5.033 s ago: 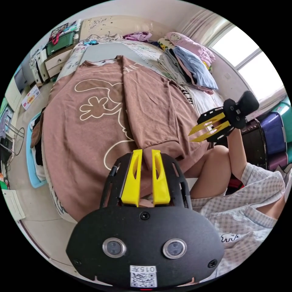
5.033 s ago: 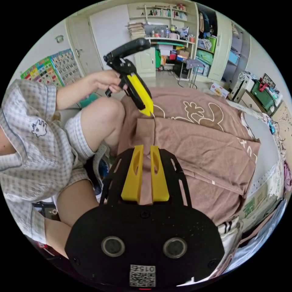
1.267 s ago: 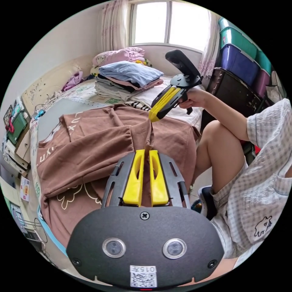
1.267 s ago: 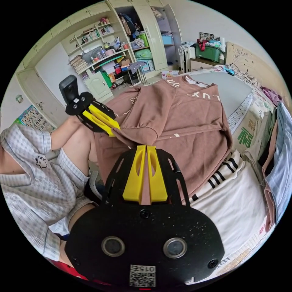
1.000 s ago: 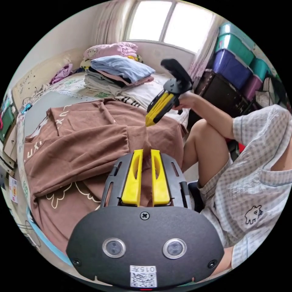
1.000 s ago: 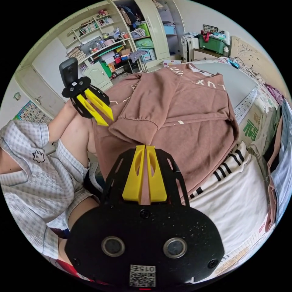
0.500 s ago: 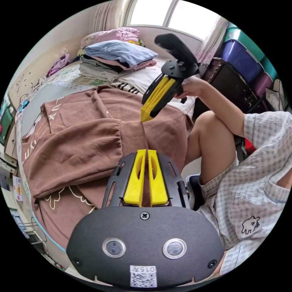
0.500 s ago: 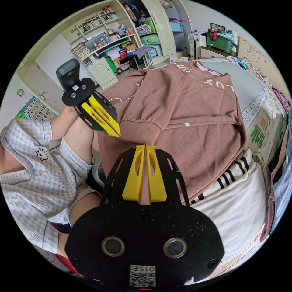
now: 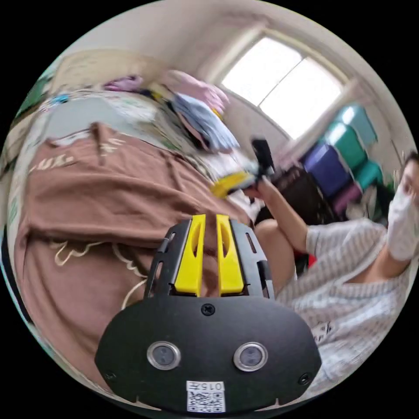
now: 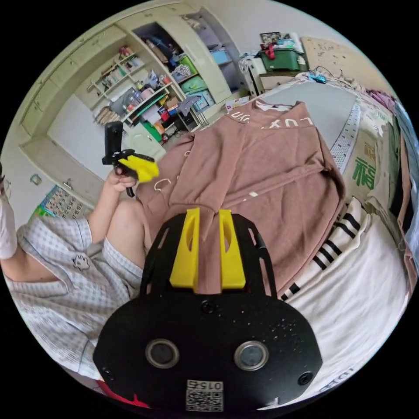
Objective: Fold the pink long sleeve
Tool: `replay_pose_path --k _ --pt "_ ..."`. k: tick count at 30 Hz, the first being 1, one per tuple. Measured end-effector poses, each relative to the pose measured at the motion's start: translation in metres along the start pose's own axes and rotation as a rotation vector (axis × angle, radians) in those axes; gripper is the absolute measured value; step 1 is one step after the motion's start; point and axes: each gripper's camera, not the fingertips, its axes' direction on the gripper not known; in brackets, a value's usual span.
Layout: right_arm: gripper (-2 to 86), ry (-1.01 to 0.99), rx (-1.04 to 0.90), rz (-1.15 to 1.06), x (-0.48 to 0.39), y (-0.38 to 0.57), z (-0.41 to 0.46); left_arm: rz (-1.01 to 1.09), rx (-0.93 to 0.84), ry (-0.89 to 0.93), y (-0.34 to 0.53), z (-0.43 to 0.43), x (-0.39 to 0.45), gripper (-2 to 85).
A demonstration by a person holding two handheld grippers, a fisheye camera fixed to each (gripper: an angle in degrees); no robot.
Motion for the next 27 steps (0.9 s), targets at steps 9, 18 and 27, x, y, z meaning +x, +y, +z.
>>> replay_pose_path --k 9,18,27 --pt "4.4 0.003 -0.336 -0.081 0.003 -0.041 0.065 -0.677 0.441 -0.242 0.089 -0.132 -0.174 9.1" --pt "7.1 0.046 0.001 0.016 0.026 -0.142 0.021 -0.721 0.456 -0.112 0.085 -0.152 -0.285 10.6" --pt "10.0 0.226 -0.178 0.102 0.083 -0.357 0.159 -0.793 0.679 0.098 0.14 -0.173 -0.339 2.0"
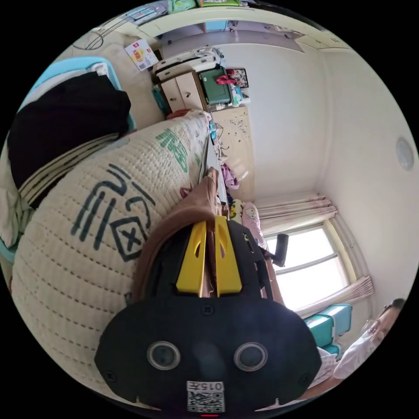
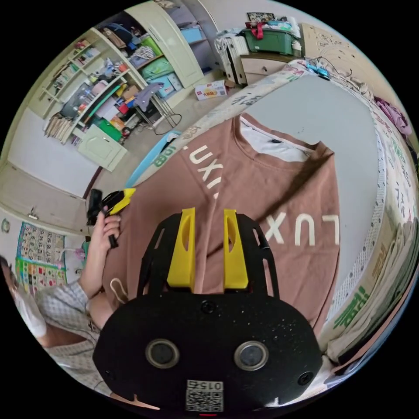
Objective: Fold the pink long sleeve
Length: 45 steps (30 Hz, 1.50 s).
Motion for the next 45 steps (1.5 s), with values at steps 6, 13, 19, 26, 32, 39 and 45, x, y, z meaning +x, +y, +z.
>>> replay_pose_path --k 6,13,19,26,32,39,45 --pt "5.5 0.148 -0.043 0.016 -0.017 -0.05 0.052 -0.015 0.002 0.018 -0.003 -0.011 -0.008 1.4" --pt "1.8 0.17 0.048 0.01 -0.037 -0.013 0.014 -0.007 -0.007 0.05 0.003 -0.01 -0.005 2.0" --pt "5.0 0.032 0.13 -0.048 -0.052 0.145 -0.061 -0.002 -0.023 0.071 0.017 -0.004 0.006 5.1" --pt "5.9 0.01 0.13 0.036 -0.006 0.294 -0.076 0.493 -0.168 -0.056 0.126 -0.022 0.173 10.2" --pt "7.3 -0.276 0.168 0.034 0.012 0.309 -0.064 0.985 -0.688 -0.162 0.256 0.082 0.295 10.2" --pt "6.2 -0.156 0.119 0.033 0.008 0.3 -0.058 1.04 -0.872 -0.271 0.319 0.162 0.277 8.9" --pt "1.1 -0.078 0.08 -0.003 0.006 0.296 -0.051 1.089 -0.968 -0.37 0.352 0.203 0.27 5.4"
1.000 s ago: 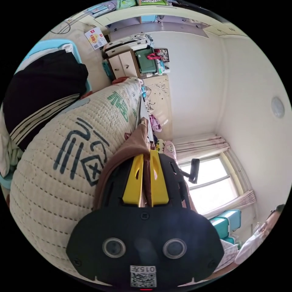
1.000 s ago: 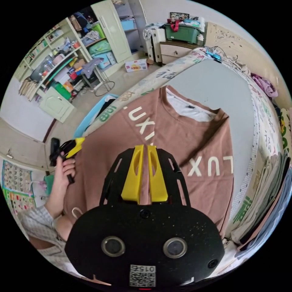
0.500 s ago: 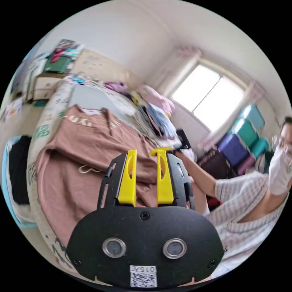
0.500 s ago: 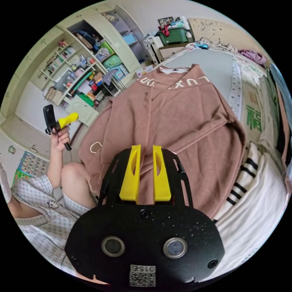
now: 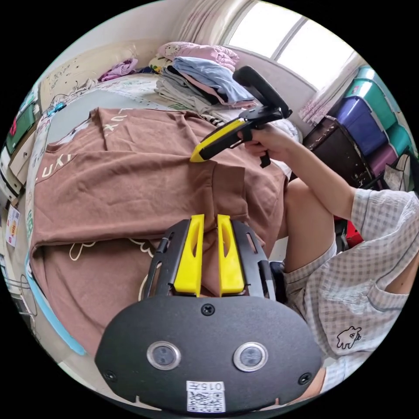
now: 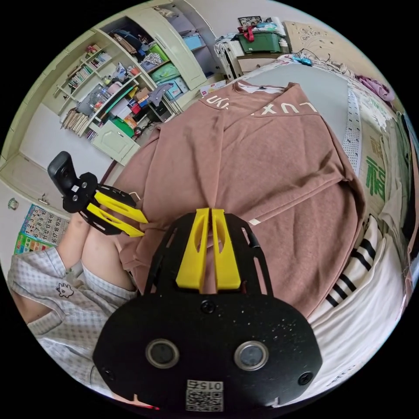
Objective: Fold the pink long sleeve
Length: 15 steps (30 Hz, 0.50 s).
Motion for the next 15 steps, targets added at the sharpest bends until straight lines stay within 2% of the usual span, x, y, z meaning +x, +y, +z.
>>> replay_pose_path --k 8,15 --pt "0.2 0.109 -0.032 0.006 -0.008 -0.006 0.004 0.01 -0.023 -0.041 -0.015 0.011 0.02 2.6" --pt "3.0 0.059 -0.022 0.038 -0.002 -0.008 -0.003 -0.024 -0.033 -0.036 -0.026 0.019 0.017 4.2"
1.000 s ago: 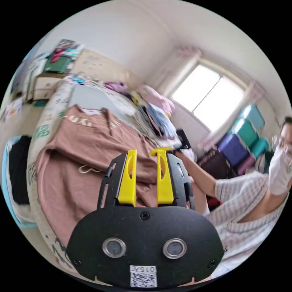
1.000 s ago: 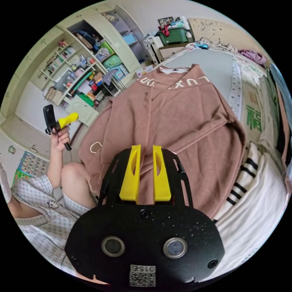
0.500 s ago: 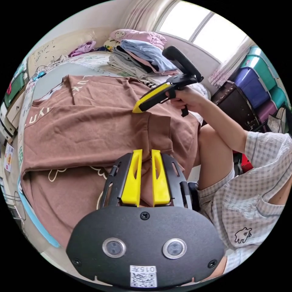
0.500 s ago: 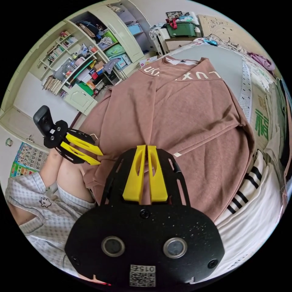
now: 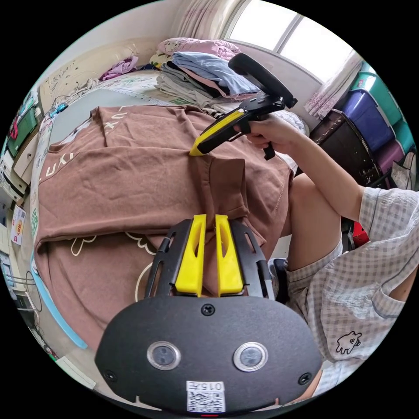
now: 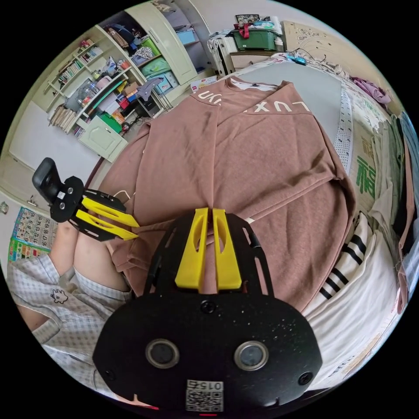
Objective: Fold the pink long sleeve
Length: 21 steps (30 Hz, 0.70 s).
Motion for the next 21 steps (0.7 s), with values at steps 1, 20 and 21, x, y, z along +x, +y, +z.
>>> replay_pose_path --k 1,20,21 --pt "4.4 -0.018 0.018 0.02 0.003 0.001 -0.006 -0.016 0.003 0.02 0.0 -0.002 -0.004 4.8" --pt "0.2 0.021 -0.095 -0.091 -0.022 0.006 -0.005 -0.01 0.027 0.06 -0.009 0.004 -0.027 0.0" --pt "0.3 0.03 -0.1 -0.096 -0.023 0.005 -0.004 -0.012 0.026 0.058 -0.009 0.006 -0.027 0.0"
